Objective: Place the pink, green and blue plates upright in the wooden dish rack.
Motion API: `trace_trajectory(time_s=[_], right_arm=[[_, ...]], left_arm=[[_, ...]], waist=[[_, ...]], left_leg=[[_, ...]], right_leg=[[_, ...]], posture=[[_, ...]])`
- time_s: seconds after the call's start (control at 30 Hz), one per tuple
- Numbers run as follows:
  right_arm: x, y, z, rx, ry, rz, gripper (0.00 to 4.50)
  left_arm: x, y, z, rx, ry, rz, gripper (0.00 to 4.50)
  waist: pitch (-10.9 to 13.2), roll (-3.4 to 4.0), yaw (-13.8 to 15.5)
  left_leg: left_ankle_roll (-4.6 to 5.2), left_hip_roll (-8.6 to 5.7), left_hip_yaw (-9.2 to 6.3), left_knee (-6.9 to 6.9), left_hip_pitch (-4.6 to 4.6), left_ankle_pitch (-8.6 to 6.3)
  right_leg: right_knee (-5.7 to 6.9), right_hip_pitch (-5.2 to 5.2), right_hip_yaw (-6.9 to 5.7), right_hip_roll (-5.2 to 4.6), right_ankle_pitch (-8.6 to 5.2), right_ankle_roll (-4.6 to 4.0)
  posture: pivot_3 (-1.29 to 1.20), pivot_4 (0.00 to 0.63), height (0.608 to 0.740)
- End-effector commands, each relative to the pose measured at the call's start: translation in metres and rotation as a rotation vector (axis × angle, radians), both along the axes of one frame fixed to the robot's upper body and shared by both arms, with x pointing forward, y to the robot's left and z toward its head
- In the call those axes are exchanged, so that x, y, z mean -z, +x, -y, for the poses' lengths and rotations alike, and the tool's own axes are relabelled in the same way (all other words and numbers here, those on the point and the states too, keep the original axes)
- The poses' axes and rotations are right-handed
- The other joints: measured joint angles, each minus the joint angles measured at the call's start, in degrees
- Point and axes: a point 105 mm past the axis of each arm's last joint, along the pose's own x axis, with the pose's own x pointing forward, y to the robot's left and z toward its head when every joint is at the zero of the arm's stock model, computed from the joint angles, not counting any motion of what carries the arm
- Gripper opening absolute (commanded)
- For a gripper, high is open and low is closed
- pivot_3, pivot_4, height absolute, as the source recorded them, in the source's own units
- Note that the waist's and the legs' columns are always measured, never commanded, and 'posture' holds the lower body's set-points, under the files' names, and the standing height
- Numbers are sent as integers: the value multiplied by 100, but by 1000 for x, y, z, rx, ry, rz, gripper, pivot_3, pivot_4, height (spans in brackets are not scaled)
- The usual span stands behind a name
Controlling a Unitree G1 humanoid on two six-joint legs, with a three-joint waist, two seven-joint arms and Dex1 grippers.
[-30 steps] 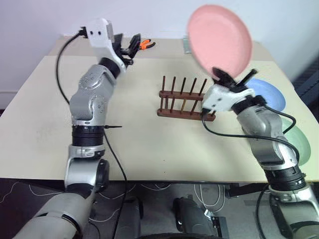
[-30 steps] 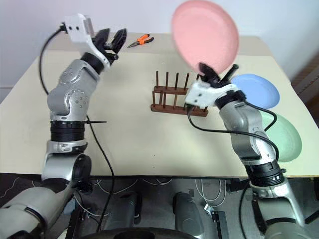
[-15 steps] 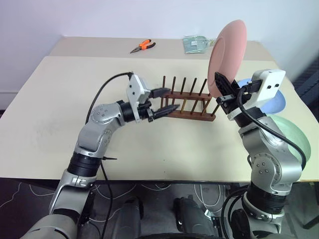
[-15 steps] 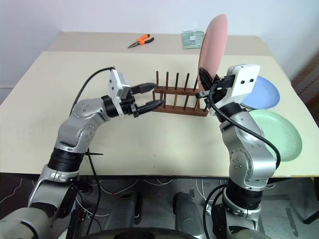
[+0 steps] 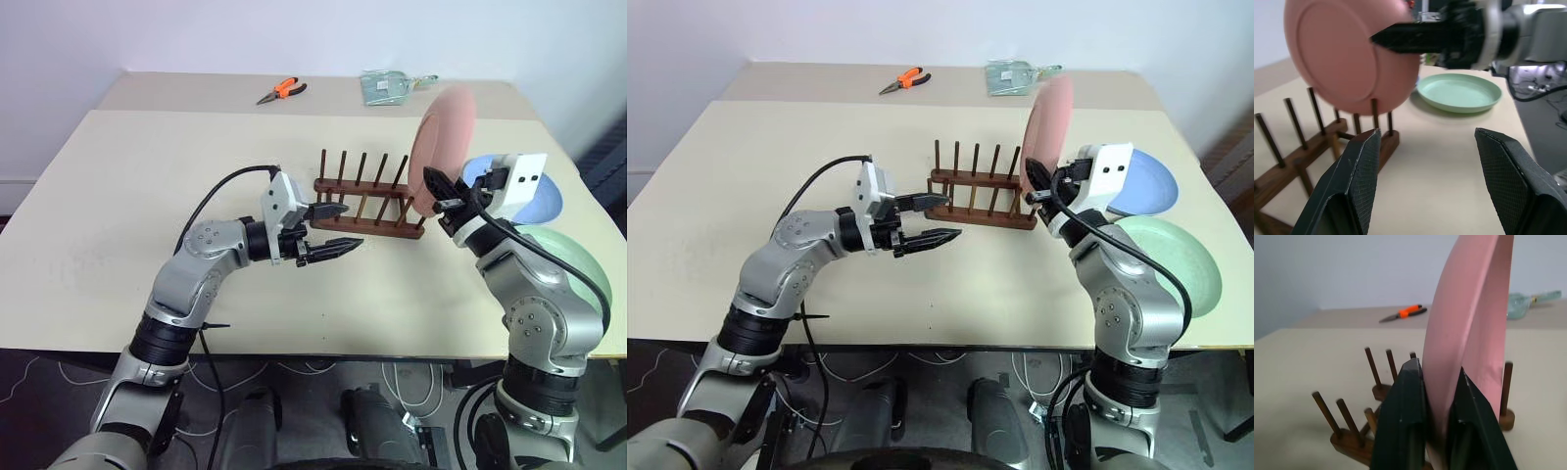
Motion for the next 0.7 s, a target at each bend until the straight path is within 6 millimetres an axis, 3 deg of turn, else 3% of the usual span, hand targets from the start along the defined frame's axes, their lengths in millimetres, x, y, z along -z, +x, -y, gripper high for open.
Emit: trace_trajectory(time_s=[0.03, 0.13, 0.2, 0.27, 0.37, 0.5, 0.57, 0.67, 0.7], right_arm=[[-11, -2, 2, 10, -81, 59, 2130], [-17, -6, 6, 28, -228, 119, 3612], [-19, -10, 9, 28, -312, 149, 3612], [-11, -31, 31, 0, -530, 140, 3612], [12, -58, 55, -64, -738, 17, 3612], [57, -65, 109, 86, -935, -237, 3612], [75, -68, 129, 161, -956, -335, 3612], [96, -71, 133, 167, -913, -410, 3612], [102, -72, 136, 178, -908, -430, 3100]], left_arm=[[-7, -6, 3, 23, -7, 34, 3181], [-7, -8, 6, 32, -6, 34, 3181], [-7, -8, 6, 32, -7, 34, 3181], [-7, -5, 6, 27, -7, 33, 3181], [-7, -2, 4, 22, -7, 36, 3181], [-5, 0, 6, 34, -1, 40, 3181], [-5, 1, 9, 45, 1, 48, 3181], [-6, 1, 12, 54, -2, 52, 3181], [-6, 1, 12, 55, -2, 53, 3181]], waist=[[0, 0, 1], [0, 0, 2], [0, 0, 8], [1, 2, 65], [2, 0, 158], [0, 3, 98], [0, 1, 66], [-1, 3, 12], [-1, 3, 5]], left_leg=[[0, 0, 0, 0, 0, 0], [0, 0, 0, 0, 0, 0], [0, -1, 0, 0, -1, 0], [1, -2, 0, 3, -5, 0], [18, -9, 1, 5, -11, -11], [23, -5, 10, 15, 1, -14], [23, -5, 10, 17, 6, -14], [23, -5, 10, 16, 6, -14], [23, -4, 9, 13, 6, -14]], right_leg=[[0, -1, 1, 0, 0, 0], [-1, -1, 0, 0, 0, 0], [-2, -1, 0, 0, -1, 0], [-6, 0, 0, -1, -1, 1], [-18, 6, -1, -8, -10, 12], [-11, 9, 9, -4, -8, 9], [-10, 11, 9, -3, -5, 4], [-10, 10, 10, -3, -5, 3], [-10, 10, 10, -2, -5, 2]], posture=[[0, 150, 726], [0, 150, 726], [0, 150, 726], [0, 150, 726], [0, 150, 726], [0, 150, 726], [0, 150, 726], [0, 150, 726], [0, 150, 726]])
